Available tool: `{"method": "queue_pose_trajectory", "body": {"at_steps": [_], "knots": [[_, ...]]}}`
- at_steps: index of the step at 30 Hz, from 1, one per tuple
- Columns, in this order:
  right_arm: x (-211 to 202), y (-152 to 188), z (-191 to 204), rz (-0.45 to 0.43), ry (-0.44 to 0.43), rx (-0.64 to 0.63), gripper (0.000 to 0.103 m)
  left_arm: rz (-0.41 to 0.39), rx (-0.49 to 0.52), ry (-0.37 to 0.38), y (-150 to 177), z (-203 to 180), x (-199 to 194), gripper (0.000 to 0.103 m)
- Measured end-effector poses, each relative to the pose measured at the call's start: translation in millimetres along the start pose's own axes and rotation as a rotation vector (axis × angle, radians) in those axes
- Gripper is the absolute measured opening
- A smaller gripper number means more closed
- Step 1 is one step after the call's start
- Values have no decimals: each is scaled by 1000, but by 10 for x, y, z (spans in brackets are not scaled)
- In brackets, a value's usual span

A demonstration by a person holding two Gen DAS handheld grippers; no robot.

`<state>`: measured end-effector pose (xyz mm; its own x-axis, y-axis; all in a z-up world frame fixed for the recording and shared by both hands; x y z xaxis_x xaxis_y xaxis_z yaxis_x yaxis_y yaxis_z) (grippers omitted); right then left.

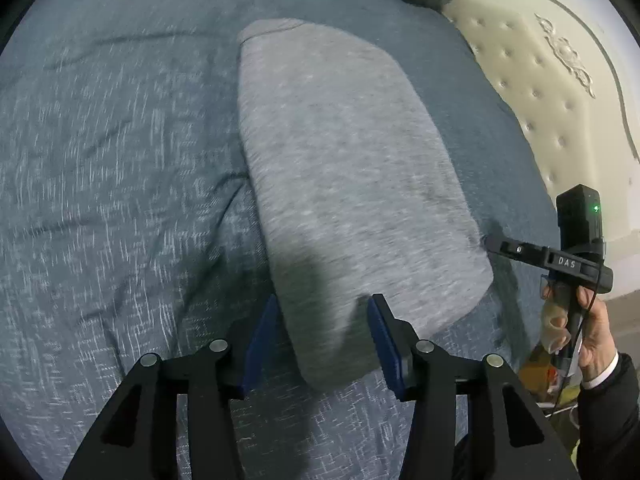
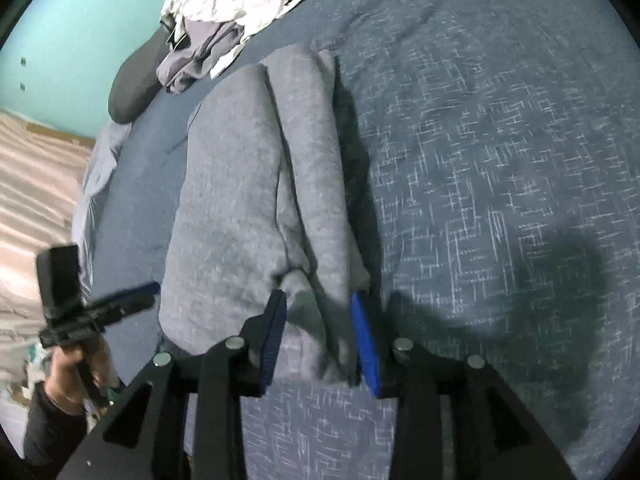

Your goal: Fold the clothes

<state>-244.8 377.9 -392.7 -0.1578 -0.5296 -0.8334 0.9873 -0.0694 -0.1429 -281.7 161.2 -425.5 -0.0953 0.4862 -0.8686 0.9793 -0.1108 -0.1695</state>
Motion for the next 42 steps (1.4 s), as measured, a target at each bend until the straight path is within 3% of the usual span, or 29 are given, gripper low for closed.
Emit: {"method": "queue_pose_trajectory", "body": {"at_steps": [11,15,20,24,36,39,42], "knots": [[269,-38,-109,66,-9,11,41,-3,-39,79,-52,20,135,59],[327,-57,-174,91,-11,13,52,-8,-52,97,-104,29,181,67],[385,-66,-214,124,-29,7,54,-16,-99,153,-141,88,251,71],[425,-103,-206,137,-34,2,57,-30,-122,167,-178,130,305,82],[479,-229,-98,122,-33,-50,60,-54,-111,231,-311,13,431,79],[426,-225,-56,99,-46,-67,47,-57,-100,234,-287,0,400,73],[367,-194,-5,87,-77,-76,44,-55,-68,230,-247,9,342,70]]}}
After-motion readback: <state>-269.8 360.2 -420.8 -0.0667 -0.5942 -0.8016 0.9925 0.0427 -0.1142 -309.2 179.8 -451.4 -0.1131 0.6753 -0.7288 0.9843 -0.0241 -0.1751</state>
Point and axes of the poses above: each gripper's, at about its wrist camera, not at the fingertips, and x roughly the way its jaws point, z to its left, y to its underside, the point moved 10 cm from there along x, roughly the way its jaws point, and after that the axes turned 5 degrees about z, right-handed, at the moved point
